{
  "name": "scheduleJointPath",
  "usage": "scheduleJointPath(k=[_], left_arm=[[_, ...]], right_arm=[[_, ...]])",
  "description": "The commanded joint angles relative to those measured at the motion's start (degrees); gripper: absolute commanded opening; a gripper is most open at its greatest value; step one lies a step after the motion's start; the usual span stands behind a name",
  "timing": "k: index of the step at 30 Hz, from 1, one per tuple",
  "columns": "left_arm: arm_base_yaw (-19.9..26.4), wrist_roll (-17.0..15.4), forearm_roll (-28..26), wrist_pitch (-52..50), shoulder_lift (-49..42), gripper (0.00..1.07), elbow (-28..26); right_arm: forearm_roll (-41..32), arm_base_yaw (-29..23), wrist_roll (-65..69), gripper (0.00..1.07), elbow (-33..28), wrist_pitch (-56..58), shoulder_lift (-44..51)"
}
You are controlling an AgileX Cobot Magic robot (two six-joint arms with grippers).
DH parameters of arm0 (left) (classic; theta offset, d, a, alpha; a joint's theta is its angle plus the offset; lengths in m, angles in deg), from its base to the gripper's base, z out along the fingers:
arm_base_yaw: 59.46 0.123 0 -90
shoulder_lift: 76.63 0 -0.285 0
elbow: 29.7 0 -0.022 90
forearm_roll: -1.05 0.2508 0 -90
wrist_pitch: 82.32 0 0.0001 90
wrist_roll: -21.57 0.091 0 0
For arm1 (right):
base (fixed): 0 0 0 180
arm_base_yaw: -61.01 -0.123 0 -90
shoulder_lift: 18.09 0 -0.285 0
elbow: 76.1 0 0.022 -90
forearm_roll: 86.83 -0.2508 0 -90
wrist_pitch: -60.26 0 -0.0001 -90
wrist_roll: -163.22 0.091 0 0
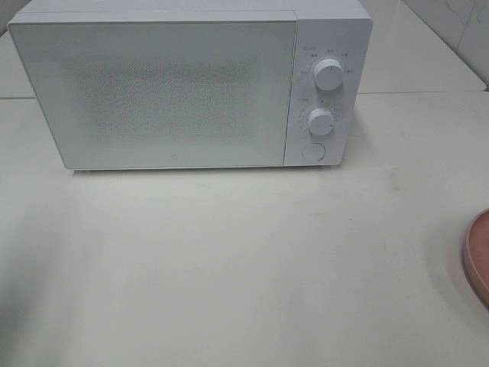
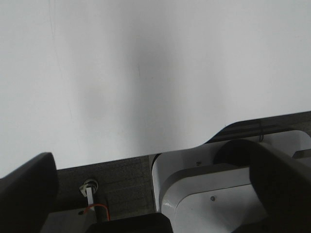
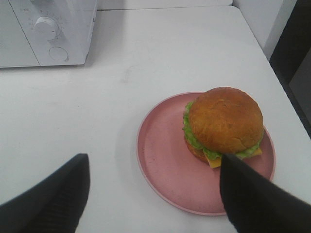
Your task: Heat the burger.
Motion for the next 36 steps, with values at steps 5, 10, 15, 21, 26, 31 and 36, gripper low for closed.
scheduleJointPath(k=[5, 10, 15, 21, 26, 31, 36], left_arm=[[0.11, -0.97, 0.29, -4.01, -15.47, 1.01, 7.05], [0.11, -0.97, 0.63, -2.06, -21.43, 1.01, 8.25], [0.11, -1.38, 0.97, -2.18, -28.02, 1.01, 8.31], [0.11, -1.38, 1.38, -2.18, -34.43, 1.01, 8.31], [0.11, -1.38, 0.80, -2.23, -41.14, 1.01, 8.31], [0.11, -1.20, 0.86, -2.29, -50.99, 1.01, 8.31], [0.11, -1.20, 0.74, -2.29, -57.64, 1.01, 8.31]], right_arm=[[0.00, 0.23, -0.40, 0.73, -0.11, 0.00, 1.49], [0.00, 0.23, -0.40, 0.73, -0.11, 0.00, 1.49], [0.00, 0.23, -0.40, 0.73, -0.11, 0.00, 1.49], [0.00, 0.23, -0.40, 0.73, -0.11, 0.00, 1.49], [0.00, 0.23, -0.40, 0.73, -0.11, 0.00, 1.49], [0.00, 0.23, -0.40, 0.73, -0.11, 0.00, 1.49], [0.00, 0.23, -0.40, 0.73, -0.11, 0.00, 1.49]])
